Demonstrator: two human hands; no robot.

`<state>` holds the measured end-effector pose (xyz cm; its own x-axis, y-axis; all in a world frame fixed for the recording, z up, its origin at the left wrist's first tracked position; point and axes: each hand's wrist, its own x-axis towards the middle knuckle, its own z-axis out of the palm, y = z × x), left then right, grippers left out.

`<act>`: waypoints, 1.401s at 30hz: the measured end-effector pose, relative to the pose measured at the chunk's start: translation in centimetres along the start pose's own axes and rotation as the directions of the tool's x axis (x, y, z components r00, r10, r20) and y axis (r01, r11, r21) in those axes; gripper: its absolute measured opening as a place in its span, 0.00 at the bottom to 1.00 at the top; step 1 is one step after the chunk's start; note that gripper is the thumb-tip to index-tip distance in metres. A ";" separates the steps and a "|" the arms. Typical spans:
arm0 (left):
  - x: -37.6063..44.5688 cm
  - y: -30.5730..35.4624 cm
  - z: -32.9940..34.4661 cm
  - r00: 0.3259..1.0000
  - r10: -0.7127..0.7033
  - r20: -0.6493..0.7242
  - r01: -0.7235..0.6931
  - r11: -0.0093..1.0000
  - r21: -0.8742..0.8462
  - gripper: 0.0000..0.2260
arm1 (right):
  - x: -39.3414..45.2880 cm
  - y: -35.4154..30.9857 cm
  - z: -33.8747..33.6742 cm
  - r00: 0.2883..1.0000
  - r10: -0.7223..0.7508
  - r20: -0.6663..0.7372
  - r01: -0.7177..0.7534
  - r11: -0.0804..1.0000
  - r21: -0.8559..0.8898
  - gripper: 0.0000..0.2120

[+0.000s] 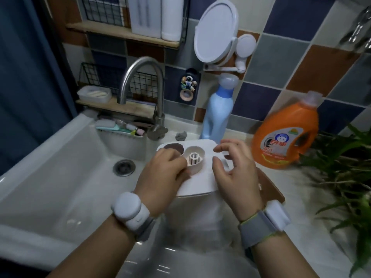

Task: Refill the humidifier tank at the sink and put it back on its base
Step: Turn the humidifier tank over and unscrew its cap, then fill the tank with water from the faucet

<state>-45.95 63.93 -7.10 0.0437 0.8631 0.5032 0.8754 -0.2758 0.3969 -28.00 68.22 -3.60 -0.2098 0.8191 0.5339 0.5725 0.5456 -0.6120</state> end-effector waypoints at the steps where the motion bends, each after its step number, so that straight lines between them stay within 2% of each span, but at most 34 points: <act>1: -0.1 -0.5 -0.6 0.999 -0.032 -0.001 0.032 0.999 -0.012 0.09 | 0.8 0.3 0.4 1.000 -0.013 0.012 0.013 1.000 0.011 0.07; 6: -1.1 -2.6 -3.9 0.986 -0.163 -0.016 0.163 0.986 0.029 0.12 | 4.9 1.3 3.7 0.998 -0.063 0.028 0.058 0.988 0.145 0.09; 8: -1.0 -3.3 -4.7 0.978 -0.205 -0.030 0.207 0.975 0.085 0.12 | 7.5 1.9 5.9 0.994 -0.060 0.089 0.045 0.985 0.166 0.08; 12: -2.3 -4.9 -5.2 0.956 -0.291 -0.031 0.290 0.929 0.229 0.11 | 11.6 3.3 12.3 0.942 0.018 0.335 -0.036 0.998 0.046 0.12; 15: -3.5 -6.4 -5.7 0.940 -0.339 -0.042 0.335 0.891 0.308 0.12 | 13.6 3.6 17.2 0.855 0.108 0.507 -0.063 0.993 -0.105 0.16; 18: -4.1 -8.1 -6.2 0.931 -0.362 -0.042 0.353 0.868 0.350 0.13 | 14.9 3.8 20.6 0.774 0.211 0.598 -0.090 0.970 -0.227 0.17; 20: -4.3 -9.3 -6.2 0.920 -0.390 -0.044 0.379 0.852 0.361 0.13 | 15.2 3.8 22.1 0.734 0.229 0.639 -0.074 0.963 -0.260 0.18; 24: -4.8 -12.7 -6.3 0.875 -0.479 -0.075 0.475 0.816 0.328 0.11 | 14.7 3.3 24.4 0.725 0.244 0.643 -0.037 0.947 -0.318 0.20; 29: -5.1 -15.4 -5.8 0.833 -0.540 -0.120 0.550 0.791 0.269 0.09 | 14.3 3.4 25.7 0.738 0.209 0.642 -0.016 0.956 -0.293 0.18; 35: -4.9 -16.6 -5.1 0.903 -0.412 -0.122 0.429 0.845 0.321 0.14 | 13.7 2.6 26.3 0.781 0.151 0.605 0.006 0.968 -0.250 0.22; 42: -4.8 -16.9 -2.6 0.912 -0.398 -0.104 0.411 0.878 0.244 0.14 | 12.5 3.2 26.1 0.790 0.136 0.597 0.018 0.969 -0.244 0.26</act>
<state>-62.25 63.35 -14.20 -0.3586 0.8523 0.3807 0.9043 0.2161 0.3680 -49.47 84.85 -14.12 -0.5612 0.8276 -0.0099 0.7451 0.5000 -0.4413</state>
